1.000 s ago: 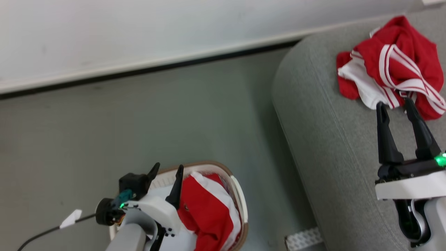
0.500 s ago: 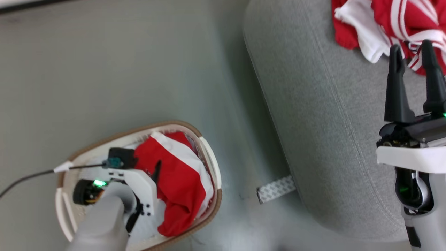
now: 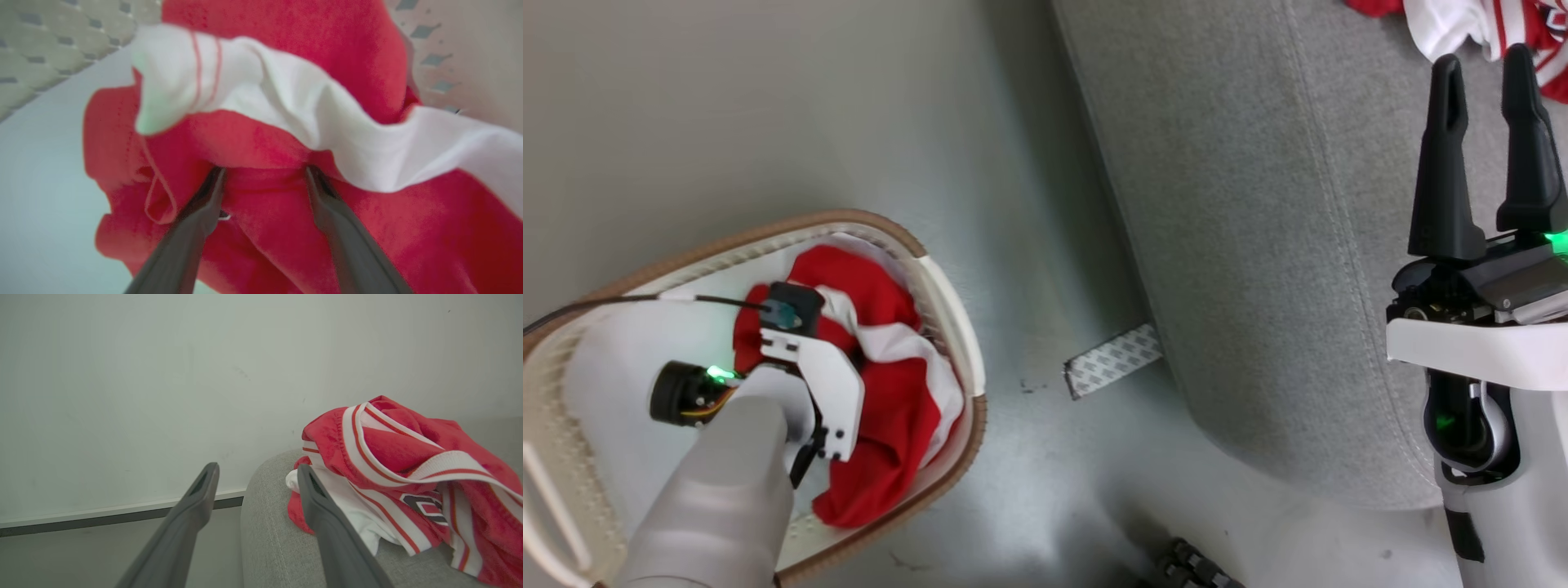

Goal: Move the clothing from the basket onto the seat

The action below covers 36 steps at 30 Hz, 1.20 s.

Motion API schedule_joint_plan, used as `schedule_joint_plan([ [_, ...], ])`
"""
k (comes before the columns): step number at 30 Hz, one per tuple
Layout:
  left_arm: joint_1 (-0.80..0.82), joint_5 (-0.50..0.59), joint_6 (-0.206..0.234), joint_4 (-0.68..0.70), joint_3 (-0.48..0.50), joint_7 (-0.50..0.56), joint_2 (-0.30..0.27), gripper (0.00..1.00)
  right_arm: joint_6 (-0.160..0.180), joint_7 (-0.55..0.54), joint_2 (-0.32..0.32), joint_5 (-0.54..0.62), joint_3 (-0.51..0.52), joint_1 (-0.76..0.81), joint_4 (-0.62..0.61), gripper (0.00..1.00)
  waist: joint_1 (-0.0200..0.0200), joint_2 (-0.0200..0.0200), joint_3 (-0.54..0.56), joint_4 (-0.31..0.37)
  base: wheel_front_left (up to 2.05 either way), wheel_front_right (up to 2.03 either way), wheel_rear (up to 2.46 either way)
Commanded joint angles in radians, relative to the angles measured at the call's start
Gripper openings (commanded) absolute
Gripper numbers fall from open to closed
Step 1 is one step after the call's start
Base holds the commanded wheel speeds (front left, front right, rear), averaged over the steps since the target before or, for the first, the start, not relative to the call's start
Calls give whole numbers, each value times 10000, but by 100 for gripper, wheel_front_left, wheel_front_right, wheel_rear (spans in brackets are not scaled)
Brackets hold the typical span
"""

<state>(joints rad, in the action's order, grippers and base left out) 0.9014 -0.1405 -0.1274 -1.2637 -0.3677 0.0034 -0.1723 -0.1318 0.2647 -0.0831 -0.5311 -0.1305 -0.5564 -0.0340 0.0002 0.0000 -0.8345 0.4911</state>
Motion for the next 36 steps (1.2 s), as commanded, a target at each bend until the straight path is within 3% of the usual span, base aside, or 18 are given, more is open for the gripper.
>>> schedule_joint_plan([
  [1,38,135,-26,-127,-157,381,-94,100,22,-9,74,-70,-39,-160,52,100,-2,0,-246,262,0,0,0],
  [8,-120,461,-37,-277,-1089,2204,-86,100,22,-9,131,103,18,-39,112,100,-2,0,-272,299,0,0,0],
  [10,-98,367,-31,-272,-1209,2142,-123,40,22,-9,135,173,46,-8,127,100,-2,0,-262,299,0,0,0],
  [11,-81,287,-31,-266,-1241,2071,-143,0,22,-9,136,176,52,-1,145,100,-2,0,-253,302,0,0,0],
  [19,-269,-179,-32,-44,-1445,758,70,0,22,-9,54,318,-70,-103,396,100,-2,0,443,184,0,0,0],
  [28,-1182,-1127,-32,121,-1757,-988,916,0,22,-9,-622,681,24,461,622,100,-2,0,2774,-630,0,0,0],
  [36,-2041,-2269,-33,911,-2495,-2201,1201,0,22,-11,-1289,757,-118,1210,980,100,-2,0,4928,-1553,0,0,0],
])
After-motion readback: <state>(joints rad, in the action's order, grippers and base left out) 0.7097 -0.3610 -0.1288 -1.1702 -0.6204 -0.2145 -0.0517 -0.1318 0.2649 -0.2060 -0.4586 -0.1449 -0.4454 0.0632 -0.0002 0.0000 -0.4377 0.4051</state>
